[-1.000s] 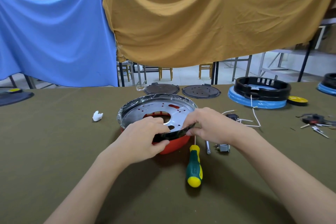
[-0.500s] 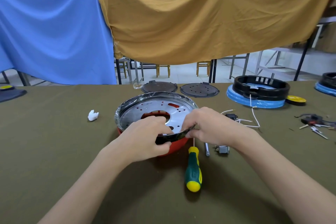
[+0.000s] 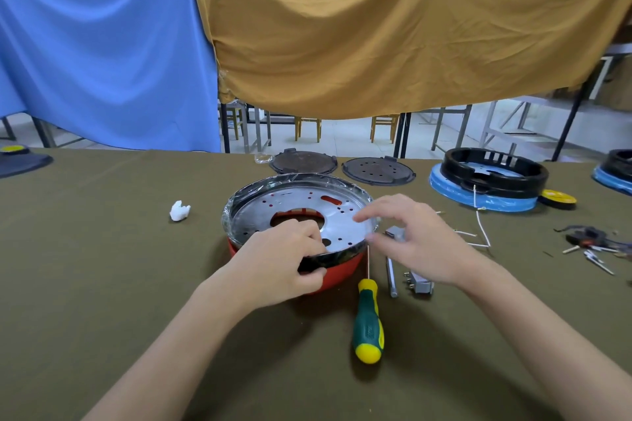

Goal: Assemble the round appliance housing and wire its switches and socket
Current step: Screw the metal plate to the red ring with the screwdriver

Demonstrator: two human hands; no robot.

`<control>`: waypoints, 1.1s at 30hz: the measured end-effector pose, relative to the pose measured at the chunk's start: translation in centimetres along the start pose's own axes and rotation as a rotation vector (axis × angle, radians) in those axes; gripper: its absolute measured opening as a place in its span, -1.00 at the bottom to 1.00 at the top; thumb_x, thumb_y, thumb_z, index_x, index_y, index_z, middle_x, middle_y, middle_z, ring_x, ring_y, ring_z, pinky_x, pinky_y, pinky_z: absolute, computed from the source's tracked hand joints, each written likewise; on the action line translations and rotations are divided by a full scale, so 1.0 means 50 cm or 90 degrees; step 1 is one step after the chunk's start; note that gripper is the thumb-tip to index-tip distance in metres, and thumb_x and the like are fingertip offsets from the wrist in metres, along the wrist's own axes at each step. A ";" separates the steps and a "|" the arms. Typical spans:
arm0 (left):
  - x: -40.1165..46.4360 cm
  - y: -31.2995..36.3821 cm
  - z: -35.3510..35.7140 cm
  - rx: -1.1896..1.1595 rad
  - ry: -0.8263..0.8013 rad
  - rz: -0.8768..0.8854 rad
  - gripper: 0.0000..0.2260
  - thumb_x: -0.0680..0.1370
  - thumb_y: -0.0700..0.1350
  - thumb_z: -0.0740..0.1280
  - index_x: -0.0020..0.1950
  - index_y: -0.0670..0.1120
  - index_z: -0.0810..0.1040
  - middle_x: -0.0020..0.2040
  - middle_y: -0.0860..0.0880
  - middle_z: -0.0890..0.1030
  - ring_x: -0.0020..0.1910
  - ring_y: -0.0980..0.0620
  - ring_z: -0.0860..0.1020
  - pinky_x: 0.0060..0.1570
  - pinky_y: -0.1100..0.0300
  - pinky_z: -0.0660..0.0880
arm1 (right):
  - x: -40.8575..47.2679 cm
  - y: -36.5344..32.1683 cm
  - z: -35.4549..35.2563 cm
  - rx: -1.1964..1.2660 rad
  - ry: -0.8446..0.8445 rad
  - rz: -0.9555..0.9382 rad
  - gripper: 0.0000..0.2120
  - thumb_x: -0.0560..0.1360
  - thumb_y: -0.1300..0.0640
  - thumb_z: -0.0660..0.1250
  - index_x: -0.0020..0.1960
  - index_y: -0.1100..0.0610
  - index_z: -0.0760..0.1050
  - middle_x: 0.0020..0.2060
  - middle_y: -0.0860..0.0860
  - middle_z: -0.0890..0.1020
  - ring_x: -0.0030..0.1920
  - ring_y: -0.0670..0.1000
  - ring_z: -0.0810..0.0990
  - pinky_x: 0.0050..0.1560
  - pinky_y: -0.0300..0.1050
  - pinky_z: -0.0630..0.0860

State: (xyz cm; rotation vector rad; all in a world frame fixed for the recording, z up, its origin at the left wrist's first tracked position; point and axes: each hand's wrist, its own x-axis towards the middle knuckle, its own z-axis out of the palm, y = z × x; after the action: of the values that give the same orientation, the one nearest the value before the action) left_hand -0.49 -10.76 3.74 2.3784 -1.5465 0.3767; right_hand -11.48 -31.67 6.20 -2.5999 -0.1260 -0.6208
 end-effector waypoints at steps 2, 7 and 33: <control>0.000 -0.003 0.003 0.002 0.006 0.007 -0.81 0.53 0.10 0.27 -0.03 0.05 0.61 0.01 0.15 0.48 -0.01 0.15 0.41 -0.31 0.28 0.32 | -0.024 -0.009 -0.016 0.042 0.018 -0.043 -0.69 0.47 0.37 0.31 0.00 0.00 0.63 -0.03 -0.13 0.62 0.00 -0.06 0.56 0.07 -0.01 0.50; -0.002 -0.003 0.006 0.007 0.022 0.023 -0.84 0.52 0.08 0.27 -0.08 0.04 0.57 -0.06 0.11 0.46 -0.07 0.13 0.39 -0.37 0.26 0.23 | -0.083 -0.038 -0.001 -0.219 -0.367 -0.152 -0.49 0.43 0.28 0.23 0.28 -0.14 0.41 0.19 -0.22 0.44 0.09 -0.13 0.39 0.15 -0.16 0.41; 0.015 0.004 -0.026 -0.001 -0.107 0.003 -0.85 0.55 0.08 0.26 -0.12 0.03 0.47 -0.10 0.09 0.39 -0.22 0.15 0.35 -0.35 0.37 0.18 | 0.154 -0.031 -0.079 0.429 0.360 0.071 -0.74 0.57 0.06 0.37 -0.05 0.12 0.29 -0.34 0.02 0.37 -0.45 -0.05 0.36 -0.50 -0.16 0.45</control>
State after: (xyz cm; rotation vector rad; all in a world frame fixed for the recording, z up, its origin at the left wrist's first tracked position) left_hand -0.44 -10.98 5.24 2.4612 -1.6211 0.1809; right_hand -6.51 -32.22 13.40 -1.7092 -0.0026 -1.0337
